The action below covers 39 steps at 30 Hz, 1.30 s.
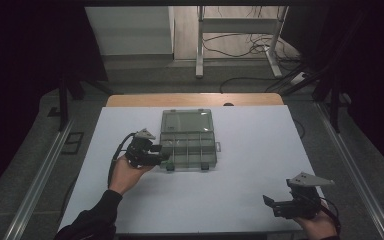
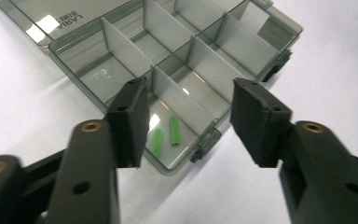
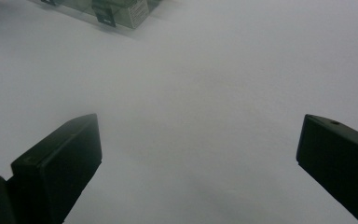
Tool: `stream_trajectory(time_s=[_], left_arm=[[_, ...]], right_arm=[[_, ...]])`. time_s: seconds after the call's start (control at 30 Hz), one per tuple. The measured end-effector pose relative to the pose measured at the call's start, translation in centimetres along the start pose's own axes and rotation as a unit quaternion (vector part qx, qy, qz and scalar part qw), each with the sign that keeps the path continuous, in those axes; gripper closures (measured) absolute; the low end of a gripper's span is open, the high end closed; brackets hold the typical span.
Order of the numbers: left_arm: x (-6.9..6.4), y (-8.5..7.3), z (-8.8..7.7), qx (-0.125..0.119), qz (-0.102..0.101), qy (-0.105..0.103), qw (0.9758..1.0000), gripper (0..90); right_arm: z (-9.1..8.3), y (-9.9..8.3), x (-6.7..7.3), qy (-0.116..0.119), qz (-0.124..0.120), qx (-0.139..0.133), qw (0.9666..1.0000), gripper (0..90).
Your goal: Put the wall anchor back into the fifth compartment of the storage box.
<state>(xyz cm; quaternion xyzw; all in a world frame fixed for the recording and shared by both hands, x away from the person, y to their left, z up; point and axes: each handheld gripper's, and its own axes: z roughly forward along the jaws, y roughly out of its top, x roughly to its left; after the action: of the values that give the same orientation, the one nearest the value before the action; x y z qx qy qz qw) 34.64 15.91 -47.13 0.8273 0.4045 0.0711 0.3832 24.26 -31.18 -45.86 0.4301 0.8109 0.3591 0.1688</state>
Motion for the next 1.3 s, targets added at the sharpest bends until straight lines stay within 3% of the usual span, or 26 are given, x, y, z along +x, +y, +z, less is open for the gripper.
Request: stream_trajectory(time_s=[0.13,0.3,0.7,1.03,1.3], left_arm=[[-0.2,-0.3,-0.8,-0.017,-0.003,0.0,0.9998,33.4],[-0.2,-0.6,-1.6,-0.022,-0.005,-0.004,0.9997,24.9],[-0.7,-1.1,-3.5,-0.032,-0.009,-0.019,0.9993,15.6],[-1.3,-2.0,-4.4,-0.034,0.001,0.003,0.9994,6.3],[-1.9,-2.8,-4.9,-0.034,0.006,0.016,0.9993,3.8]], right_arm=[[0.0,0.0,0.0,0.001,0.001,-0.002,1.0,0.0],[0.0,0.1,0.0,0.002,0.002,-0.005,1.0,0.0],[-0.1,0.3,-0.1,0.011,0.014,-0.017,0.9997,0.0],[-0.1,0.2,-0.1,0.01,0.009,-0.014,0.9998,0.0],[-0.1,0.3,-0.1,0.012,0.012,-0.006,0.9998,0.0]])
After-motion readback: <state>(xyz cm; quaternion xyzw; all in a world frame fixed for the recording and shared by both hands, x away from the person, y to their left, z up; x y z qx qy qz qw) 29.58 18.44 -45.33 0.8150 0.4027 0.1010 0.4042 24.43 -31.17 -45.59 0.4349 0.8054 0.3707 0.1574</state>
